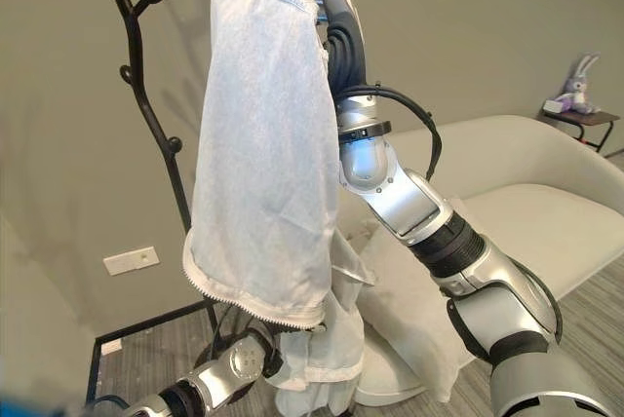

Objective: Hang the clothes on the sofa on the clothes rack.

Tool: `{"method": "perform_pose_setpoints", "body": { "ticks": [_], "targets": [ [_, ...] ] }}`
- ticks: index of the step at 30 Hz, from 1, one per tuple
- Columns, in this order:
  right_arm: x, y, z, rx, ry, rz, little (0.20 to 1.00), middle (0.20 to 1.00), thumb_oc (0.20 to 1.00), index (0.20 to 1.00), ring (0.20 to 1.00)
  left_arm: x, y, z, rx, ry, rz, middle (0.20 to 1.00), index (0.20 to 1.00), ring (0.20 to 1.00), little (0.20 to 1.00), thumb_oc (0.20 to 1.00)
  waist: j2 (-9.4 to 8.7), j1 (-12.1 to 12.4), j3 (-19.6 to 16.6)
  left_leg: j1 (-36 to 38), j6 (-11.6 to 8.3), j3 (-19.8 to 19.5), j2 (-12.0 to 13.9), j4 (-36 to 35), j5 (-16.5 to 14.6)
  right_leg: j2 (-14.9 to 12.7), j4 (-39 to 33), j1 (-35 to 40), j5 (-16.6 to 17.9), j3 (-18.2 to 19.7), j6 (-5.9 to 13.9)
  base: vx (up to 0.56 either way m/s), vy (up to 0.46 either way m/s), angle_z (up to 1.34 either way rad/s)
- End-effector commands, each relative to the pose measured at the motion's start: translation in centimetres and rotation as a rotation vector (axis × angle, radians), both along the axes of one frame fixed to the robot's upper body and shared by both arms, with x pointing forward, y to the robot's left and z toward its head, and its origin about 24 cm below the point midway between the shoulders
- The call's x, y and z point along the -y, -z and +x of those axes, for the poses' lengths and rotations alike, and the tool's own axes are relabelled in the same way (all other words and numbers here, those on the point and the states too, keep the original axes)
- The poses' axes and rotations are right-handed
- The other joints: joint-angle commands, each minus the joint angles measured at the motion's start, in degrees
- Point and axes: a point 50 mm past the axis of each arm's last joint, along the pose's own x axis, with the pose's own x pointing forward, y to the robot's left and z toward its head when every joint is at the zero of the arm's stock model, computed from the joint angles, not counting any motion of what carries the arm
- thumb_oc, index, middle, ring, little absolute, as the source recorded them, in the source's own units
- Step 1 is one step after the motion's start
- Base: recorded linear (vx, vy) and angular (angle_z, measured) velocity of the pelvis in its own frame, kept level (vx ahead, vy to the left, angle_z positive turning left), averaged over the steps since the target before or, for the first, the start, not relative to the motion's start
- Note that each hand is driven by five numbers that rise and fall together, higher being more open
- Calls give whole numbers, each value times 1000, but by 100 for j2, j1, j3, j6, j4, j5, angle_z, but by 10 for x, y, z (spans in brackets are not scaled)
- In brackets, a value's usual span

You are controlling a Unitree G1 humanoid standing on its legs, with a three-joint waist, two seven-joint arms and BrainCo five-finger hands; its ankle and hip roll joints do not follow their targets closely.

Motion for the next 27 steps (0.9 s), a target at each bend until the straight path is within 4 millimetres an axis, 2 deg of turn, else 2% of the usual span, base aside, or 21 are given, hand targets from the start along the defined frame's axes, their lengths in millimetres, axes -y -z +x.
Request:
{"method": "perform_pose_setpoints", "body": {
  "ticks": [1, 7, 8, 9, 15, 21, 23, 25, 27],
  "targets": [
    [-3, -50, -18, 124, -107, 107, 200, 200, 200, 200, 200, 9, -14, 10, 103, 33, 51, 1000, 1000, 1000, 1000, 1000, -356, 141, -69, 235, 232, -98, -158, 63, -800, -199, -74, -121, 723, 587, 248, 0, 0, 0],
    [-1, -50, -18, 106, -133, 113, 200, 200, 200, 200, 200, 20, -8, 7, 72, 44, 68, 1000, 1000, 1000, 1000, 1000, -360, 62, -74, 262, 232, -54, -158, 63, -816, -176, -71, -133, 719, 621, 251, -3, -1, -5],
    [0, -50, -18, 104, -134, 114, 200, 200, 200, 200, 200, 21, -7, 6, 65, 43, 59, 658, 658, 658, 658, 658, -360, 57, -70, 262, 232, -50, -156, 63, -816, -175, -71, -133, 715, 621, 250, -5, 1, -6],
    [1, -50, -18, 102, -129, 115, 200, 200, 200, 200, 200, 22, -6, 4, 50, 39, 46, 200, 200, 200, 200, 200, -358, 52, -68, 263, 232, -45, -155, 63, -815, -172, -73, -131, 713, 622, 249, -6, 1, -4],
    [10, -50, -15, 98, -81, 130, 200, 200, 200, 200, 200, 18, -3, 4, -2, -40, -32, 200, 200, 200, 200, 200, -374, 71, -53, 251, 235, -60, -149, 63, -809, -178, -75, -136, 712, 622, 246, 0, 0, 0],
    [34, -49, -12, 119, 27, 159, 200, 200, 200, 200, 200, 8, -15, 8, 18, -115, -159, 200, 200, 200, 200, 200, -360, 149, -42, 219, 253, -116, -182, 63, -807, -217, -81, -115, 717, 583, 251, 0, 0, 0],
    [60, -45, -22, 185, 129, 159, 200, 200, 200, 200, 200, -8, -31, 11, 88, -160, -241, 200, 200, 200, 200, 200, -299, 211, -1, 186, 274, -154, -205, 63, -801, -242, -88, -101, 709, 537, 263, 24, 25, 8],
    [68, -41, -26, 200, 158, 161, 200, 200, 200, 200, 200, -15, -36, 11, 115, -165, -252, 200, 200, 200, 200, 200, -297, 235, 3, 181, 281, -170, -208, 63, -800, -246, -83, -100, 705, 513, 268, 10, 17, 16],
    [88, -28, -35, 234, 238, 161, 200, 200, 200, 200, 200, -40, -49, 9, 198, -203, -271, 200, 200, 200, 200, 200, -239, 302, 57, 130, 300, -215, -225, 63, -793, -264, -87, -103, 703, 471, 293, 0, 20, 8]
  ]
}}
